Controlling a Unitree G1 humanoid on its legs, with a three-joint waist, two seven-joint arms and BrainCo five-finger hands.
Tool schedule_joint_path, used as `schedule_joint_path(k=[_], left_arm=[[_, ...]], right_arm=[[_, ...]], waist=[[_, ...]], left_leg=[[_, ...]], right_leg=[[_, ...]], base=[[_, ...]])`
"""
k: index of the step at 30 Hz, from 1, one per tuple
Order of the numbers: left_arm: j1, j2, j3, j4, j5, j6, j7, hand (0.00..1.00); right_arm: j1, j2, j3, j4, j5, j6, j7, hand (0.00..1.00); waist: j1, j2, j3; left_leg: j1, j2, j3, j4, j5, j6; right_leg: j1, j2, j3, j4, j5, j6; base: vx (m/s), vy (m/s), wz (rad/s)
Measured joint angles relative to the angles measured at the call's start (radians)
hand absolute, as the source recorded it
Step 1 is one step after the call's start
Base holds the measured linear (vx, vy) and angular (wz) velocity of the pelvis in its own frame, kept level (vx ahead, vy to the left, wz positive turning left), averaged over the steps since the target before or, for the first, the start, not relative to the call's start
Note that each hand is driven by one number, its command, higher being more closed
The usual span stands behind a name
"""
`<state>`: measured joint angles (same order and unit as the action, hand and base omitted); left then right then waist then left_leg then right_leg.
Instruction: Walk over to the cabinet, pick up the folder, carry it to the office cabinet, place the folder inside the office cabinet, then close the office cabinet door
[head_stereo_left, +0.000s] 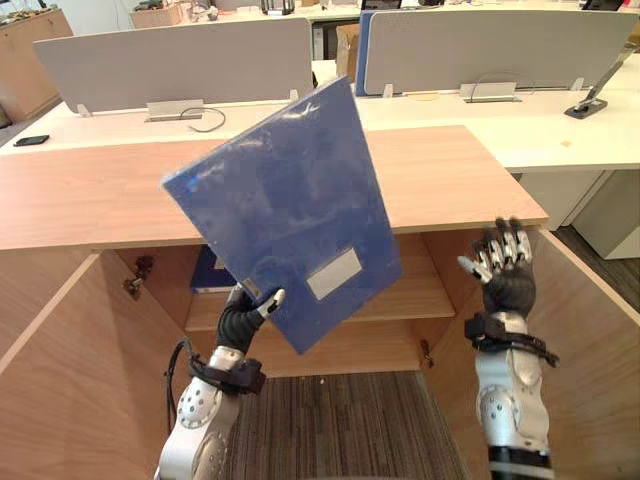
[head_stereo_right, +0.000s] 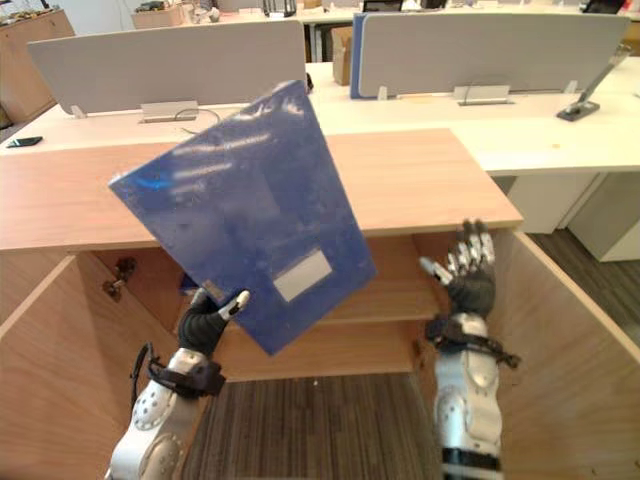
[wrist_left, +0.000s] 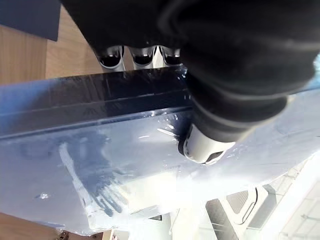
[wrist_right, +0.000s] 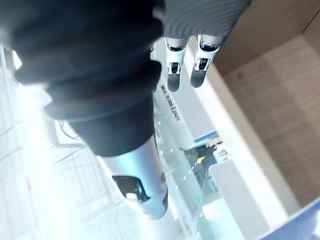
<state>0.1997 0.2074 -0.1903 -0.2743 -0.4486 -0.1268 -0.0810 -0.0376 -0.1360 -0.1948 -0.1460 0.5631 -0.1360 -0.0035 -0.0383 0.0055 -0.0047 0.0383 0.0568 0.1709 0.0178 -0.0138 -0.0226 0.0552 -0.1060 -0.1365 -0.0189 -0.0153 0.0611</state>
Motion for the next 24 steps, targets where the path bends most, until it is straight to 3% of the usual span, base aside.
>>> schedule_joint_path(k=[7,14,24], left_arm=[[-0.013,0.014,-0.003,0.0,0.025,-0.001,-0.017,1.0],[-0.063,0.041,-0.033,0.0,0.048,-0.021,-0.025,1.0],[-0.082,0.047,-0.082,0.0,0.068,-0.044,-0.029,1.0]], right_arm=[[-0.139,-0.081,0.057,0.046,0.048,-0.002,0.041,0.0],[-0.284,-0.148,0.16,0.19,0.12,0.0,0.071,0.0],[-0.467,-0.245,0.311,0.261,0.163,0.014,0.166,0.0]], waist=[[0.002,-0.015,0.009],[0.008,-0.016,0.01],[0.015,-0.016,0.01]], left_leg=[[0.001,0.0,0.0,0.001,0.0,0.0],[0.001,0.0,-0.001,0.003,0.0,0.001],[0.001,-0.001,-0.002,0.002,0.001,0.002]], right_leg=[[0.0,-0.001,0.0,0.005,0.0,0.0],[0.001,-0.001,0.0,0.008,0.0,0.0],[0.003,-0.002,0.0,0.011,0.0,0.0]], base=[[0.0,0.0,0.0],[0.0,0.0,0.0],[0.0,0.0,0.0]])
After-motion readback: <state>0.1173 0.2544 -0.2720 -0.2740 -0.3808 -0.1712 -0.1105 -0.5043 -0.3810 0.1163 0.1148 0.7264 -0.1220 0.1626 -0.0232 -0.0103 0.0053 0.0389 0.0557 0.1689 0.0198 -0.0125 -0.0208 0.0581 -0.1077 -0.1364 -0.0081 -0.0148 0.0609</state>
